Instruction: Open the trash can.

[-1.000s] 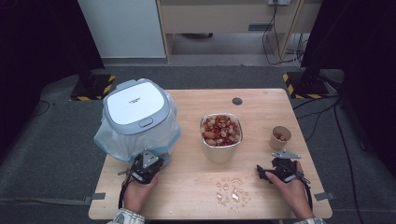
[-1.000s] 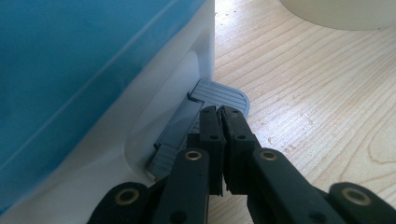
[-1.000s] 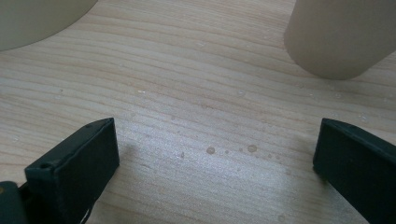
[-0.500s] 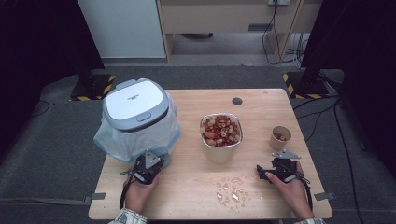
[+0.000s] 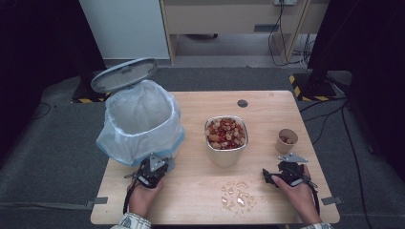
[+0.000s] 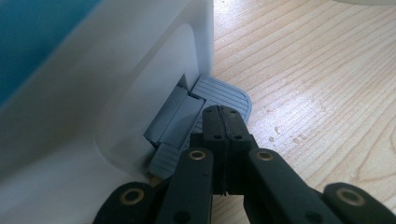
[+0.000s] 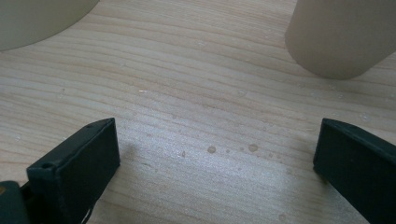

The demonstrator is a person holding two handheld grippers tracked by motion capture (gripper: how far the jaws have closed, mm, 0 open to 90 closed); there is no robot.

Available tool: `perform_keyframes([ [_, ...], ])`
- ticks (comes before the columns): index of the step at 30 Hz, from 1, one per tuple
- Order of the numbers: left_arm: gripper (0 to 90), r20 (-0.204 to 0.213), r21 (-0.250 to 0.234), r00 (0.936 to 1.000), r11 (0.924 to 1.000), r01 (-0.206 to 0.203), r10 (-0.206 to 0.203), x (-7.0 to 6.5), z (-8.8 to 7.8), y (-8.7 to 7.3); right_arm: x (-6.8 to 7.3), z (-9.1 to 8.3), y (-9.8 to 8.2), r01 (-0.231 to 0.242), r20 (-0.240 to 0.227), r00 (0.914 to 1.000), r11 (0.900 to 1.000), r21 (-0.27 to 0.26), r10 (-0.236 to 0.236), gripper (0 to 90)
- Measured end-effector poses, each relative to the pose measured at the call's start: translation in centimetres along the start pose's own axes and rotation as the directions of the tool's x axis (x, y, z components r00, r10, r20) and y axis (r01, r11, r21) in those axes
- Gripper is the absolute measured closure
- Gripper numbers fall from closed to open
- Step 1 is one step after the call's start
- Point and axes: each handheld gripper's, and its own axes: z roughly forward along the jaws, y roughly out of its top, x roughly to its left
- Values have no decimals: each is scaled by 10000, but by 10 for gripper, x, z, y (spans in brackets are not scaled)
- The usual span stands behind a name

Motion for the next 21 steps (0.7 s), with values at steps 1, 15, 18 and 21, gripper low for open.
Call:
perform_keyframes([
  [1,894,0,0,10000,10000,0,0,0,0,0,0,0,0,0,0,10000,10000,0,0,9],
  [15,893,-9,10,10000,10000,-56,56,0,0,0,-13,-14,7,-270,677,9972,9963,-814,326,73],
  [18,894,-17,8,10000,10000,-78,78,0,0,0,-15,-16,8,-384,909,9947,9943,-995,475,79],
  [21,894,-3,7,10000,10000,-61,61,0,0,0,-16,-17,9,-469,1067,9926,9934,-1050,582,85],
])
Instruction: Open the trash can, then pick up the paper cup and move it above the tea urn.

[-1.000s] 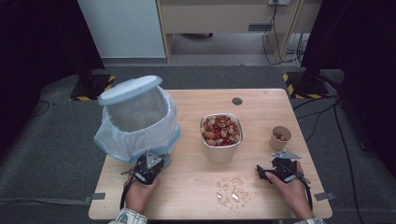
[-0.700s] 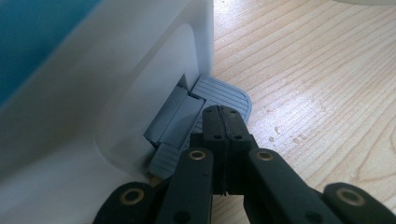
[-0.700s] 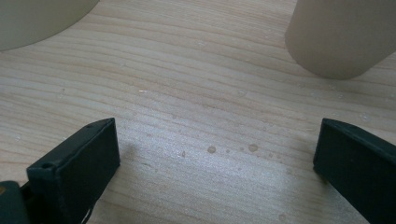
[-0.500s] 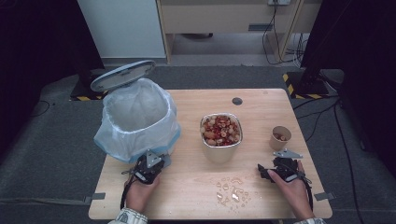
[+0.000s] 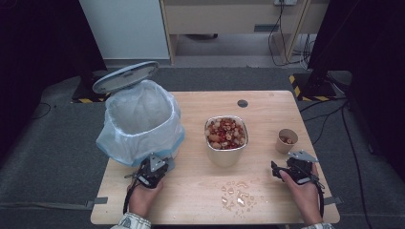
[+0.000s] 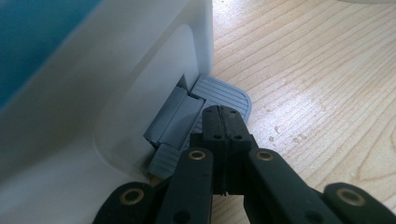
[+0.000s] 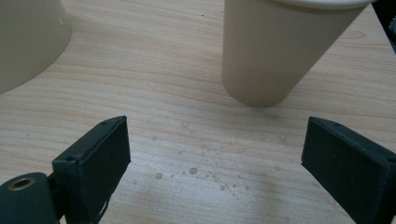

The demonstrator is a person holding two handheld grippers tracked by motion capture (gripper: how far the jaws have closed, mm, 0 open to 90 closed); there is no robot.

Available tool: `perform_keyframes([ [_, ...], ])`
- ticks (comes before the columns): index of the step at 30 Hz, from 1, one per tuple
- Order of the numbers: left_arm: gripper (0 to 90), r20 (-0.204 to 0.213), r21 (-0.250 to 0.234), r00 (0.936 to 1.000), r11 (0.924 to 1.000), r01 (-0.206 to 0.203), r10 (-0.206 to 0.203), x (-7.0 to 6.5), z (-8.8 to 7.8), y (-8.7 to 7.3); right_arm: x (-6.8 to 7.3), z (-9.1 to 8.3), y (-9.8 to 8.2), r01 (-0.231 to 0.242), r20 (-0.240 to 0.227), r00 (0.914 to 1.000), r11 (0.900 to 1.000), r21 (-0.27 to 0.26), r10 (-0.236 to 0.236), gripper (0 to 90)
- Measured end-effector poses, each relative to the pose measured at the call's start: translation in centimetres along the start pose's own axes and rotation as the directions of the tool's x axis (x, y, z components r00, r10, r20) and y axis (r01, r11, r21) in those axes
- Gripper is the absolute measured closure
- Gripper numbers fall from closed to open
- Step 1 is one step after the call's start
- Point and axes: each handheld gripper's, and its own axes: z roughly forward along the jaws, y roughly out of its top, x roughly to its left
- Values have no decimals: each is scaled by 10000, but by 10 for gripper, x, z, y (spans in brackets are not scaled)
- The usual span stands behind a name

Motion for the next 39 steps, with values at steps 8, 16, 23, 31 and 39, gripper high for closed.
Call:
perform_keyframes([
  [8,894,2,-3,10000,10000,-5,5,0,0,0,-2,-1,0,-139,172,9998,9999,-30,140,82],
  [16,893,2,-6,10000,10000,-3,3,0,0,0,-4,-2,2,-241,334,9991,9995,-214,248,77],
  [23,894,6,-10,10000,10000,6,-6,0,0,0,-8,0,4,-516,438,9976,9981,-333,531,75],
  [31,893,1,-30,10000,10000,12,-12,0,0,0,-17,5,8,-1062,312,9937,9928,-551,1081,71],
  [39,893,0,-38,10000,10000,6,-6,0,0,0,-20,5,22,-1104,393,9927,9903,-841,1140,54],
])
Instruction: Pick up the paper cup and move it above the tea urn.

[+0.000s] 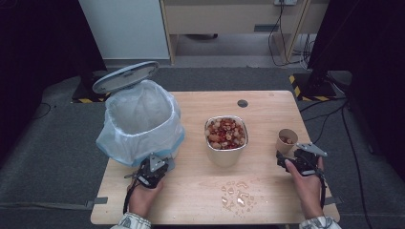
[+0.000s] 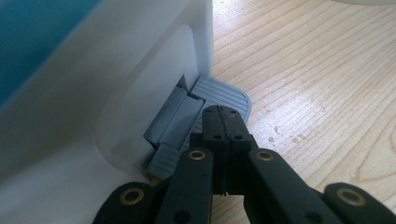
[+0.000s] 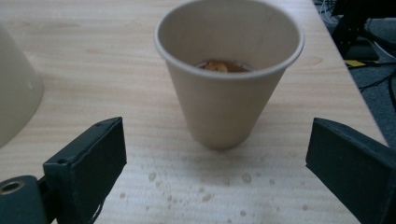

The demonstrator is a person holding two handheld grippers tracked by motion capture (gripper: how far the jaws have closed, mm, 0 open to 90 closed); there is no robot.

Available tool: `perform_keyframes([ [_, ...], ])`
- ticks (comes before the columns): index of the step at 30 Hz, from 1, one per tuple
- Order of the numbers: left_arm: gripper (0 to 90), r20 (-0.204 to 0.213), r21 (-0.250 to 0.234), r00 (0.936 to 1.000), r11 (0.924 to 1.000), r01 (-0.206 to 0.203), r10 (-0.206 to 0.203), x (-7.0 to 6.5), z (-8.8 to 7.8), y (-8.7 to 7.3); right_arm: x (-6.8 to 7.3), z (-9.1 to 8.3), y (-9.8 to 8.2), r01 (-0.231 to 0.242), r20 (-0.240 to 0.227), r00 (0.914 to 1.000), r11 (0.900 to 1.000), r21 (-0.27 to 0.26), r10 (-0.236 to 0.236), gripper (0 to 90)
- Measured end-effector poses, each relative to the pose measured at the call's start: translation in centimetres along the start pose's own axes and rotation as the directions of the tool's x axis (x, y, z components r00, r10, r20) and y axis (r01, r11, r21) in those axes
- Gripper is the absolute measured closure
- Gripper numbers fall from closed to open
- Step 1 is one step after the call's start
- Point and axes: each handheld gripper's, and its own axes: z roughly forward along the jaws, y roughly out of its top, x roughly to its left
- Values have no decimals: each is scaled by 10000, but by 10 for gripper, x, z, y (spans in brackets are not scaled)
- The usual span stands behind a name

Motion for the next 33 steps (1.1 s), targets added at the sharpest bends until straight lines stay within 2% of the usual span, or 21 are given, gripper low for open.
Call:
perform_keyframes([
  [7,893,1,1,10000,10000,-6,6,0,0,0,1,9,11,182,-78,9998,9998,46,-181,46],
  [13,893,2,-4,10000,10000,-3,3,0,0,0,-7,20,17,95,59,9999,9999,-39,-95,46],
  [18,893,0,-2,10000,10000,-6,6,0,0,0,-10,30,20,92,-166,9998,9998,-186,-95,56],
  [21,893,-4,-2,10000,10000,-14,14,0,0,0,-10,35,20,28,-157,9999,9996,-287,-32,63],
  [24,893,-5,-2,10000,10000,1,-1,0,0,0,-12,43,18,-155,-145,9998,9998,-154,153,67],
  [28,893,-3,-5,10000,10000,-9,9,0,0,0,-13,47,16,22,-124,9999,9997,-243,-25,87],
  [33,893,-10,-3,10000,10000,-20,20,0,0,0,-15,52,16,-125,-293,9995,9989,-452,112,126],
])
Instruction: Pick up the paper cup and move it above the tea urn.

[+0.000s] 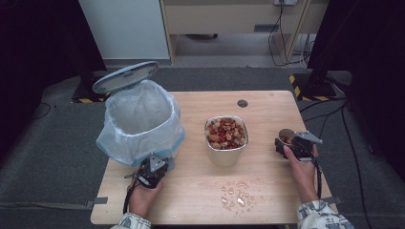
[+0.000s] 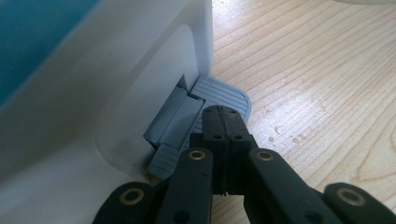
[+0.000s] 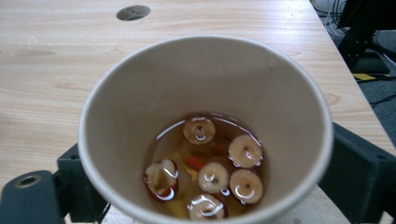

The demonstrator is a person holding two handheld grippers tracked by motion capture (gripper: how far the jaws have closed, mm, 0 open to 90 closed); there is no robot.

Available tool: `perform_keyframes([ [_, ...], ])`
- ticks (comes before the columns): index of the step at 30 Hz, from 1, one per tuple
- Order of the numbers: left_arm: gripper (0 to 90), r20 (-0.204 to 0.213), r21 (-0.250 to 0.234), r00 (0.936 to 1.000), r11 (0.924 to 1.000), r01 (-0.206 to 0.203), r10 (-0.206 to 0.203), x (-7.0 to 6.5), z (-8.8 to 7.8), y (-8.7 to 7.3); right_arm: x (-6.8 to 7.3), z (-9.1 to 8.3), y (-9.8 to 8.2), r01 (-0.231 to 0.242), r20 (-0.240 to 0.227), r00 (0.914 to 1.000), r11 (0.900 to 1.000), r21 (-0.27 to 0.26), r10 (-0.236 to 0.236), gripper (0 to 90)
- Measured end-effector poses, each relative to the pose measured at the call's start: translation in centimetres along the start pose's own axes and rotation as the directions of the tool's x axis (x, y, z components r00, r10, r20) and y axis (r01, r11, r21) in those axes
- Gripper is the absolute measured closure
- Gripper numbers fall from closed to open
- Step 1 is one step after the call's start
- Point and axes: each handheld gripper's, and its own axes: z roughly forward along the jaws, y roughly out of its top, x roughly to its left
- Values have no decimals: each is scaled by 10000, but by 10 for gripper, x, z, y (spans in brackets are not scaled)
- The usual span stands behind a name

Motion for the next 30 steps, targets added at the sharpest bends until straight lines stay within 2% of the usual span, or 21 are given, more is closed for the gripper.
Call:
perform_keyframes([
  [8,893,17,0,10000,10000,17,-17,0,0,0,1,6,-2,-122,-90,9999,9998,-127,120,146],
  [14,893,8,-1,10000,10000,13,-13,0,0,0,2,5,-1,45,-114,9999,9995,-315,-49,209],
  [16,893,10,-3,10000,10000,13,-13,0,0,0,4,5,-1,95,-166,9998,9994,-344,-101,256],
  [22,892,16,3,10000,10000,20,-20,0,0,0,2,3,1,122,-209,9997,9995,-282,-128,277],
  [30,893,31,3,10000,10000,37,-37,1,0,0,2,-13,14,379,-464,9981,9982,-457,-400,294],
])
